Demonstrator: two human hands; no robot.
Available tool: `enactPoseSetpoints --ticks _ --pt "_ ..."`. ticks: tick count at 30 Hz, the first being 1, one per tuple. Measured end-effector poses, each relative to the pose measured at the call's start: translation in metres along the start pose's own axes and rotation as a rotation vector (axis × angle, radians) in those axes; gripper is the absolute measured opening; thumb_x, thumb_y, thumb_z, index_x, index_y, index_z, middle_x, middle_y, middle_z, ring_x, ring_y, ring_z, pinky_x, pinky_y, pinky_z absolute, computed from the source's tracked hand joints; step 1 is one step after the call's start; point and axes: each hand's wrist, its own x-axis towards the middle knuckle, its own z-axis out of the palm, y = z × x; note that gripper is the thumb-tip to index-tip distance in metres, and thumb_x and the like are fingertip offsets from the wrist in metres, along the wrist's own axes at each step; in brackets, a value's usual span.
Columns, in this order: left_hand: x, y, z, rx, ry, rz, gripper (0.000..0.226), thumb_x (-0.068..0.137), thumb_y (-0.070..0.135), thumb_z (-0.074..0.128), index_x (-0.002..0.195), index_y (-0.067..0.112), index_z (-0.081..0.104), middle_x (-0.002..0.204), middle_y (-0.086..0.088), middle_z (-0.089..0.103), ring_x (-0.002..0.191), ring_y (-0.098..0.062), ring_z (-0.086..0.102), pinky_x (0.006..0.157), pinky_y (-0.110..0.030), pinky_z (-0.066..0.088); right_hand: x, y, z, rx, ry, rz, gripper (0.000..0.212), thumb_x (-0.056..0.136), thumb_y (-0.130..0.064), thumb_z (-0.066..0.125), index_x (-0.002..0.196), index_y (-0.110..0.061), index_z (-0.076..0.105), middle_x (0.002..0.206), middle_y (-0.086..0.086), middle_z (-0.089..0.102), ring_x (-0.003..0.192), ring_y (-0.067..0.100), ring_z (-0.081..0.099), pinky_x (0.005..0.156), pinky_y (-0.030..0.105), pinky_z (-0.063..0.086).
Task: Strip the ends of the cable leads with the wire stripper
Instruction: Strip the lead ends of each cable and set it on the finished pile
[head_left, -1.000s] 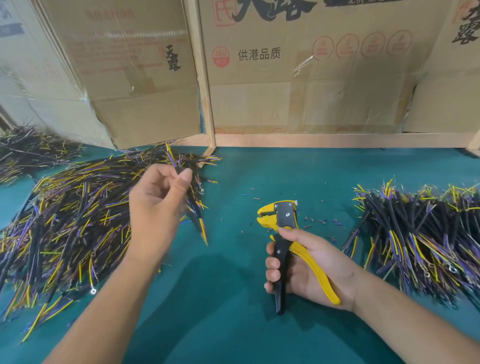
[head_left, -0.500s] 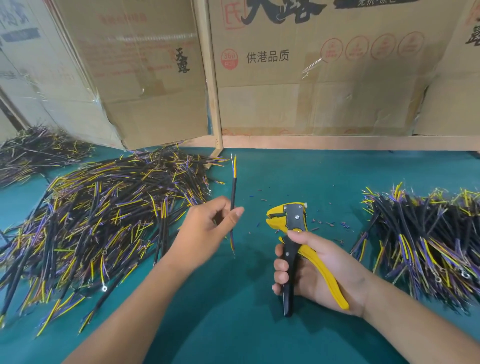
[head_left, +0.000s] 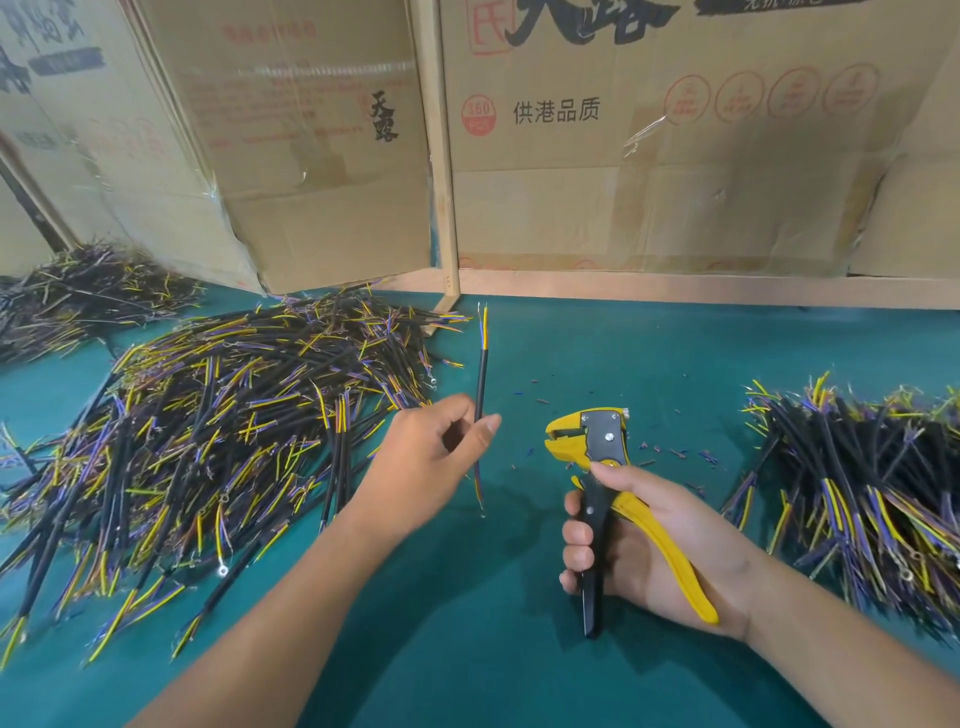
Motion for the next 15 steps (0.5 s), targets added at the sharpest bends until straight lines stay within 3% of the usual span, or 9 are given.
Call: enactPoseSetpoints --ticks 10,15 --pt "0.0006 0.0034 0.0003 -0.044 -0.016 -0.003 0.048 0.098 0.035 0.059 0.064 0.008 0.037 0.055 0.008 0.026 0.054 -0.011 0.022 0.048 -0.019 0.019 0.0025 0.0032 -0.0091 0.022 -0.029 -0.009 0.037 0.092 -0.041 0.069 0.094 -0.004 0.068 0.081 0.015 0.056 0.072 0.032 0.055 0.085 0.052 0.049" --pt "0.0014 0.0024 0.0031 -0.119 -0.026 -0.020 0.053 0.097 0.040 0.057 0.067 -0.002 0.043 0.060 -0.011 0.030 0.057 -0.011 0.023 0.051 -0.026 0.021 0.0027 0.0033 -0.0095 0.021 -0.032 -0.010 0.037 0.091 -0.040 0.070 0.094 -0.003 0.068 0.081 0.015 0.056 0.072 0.032 0.056 0.084 0.052 0.049"
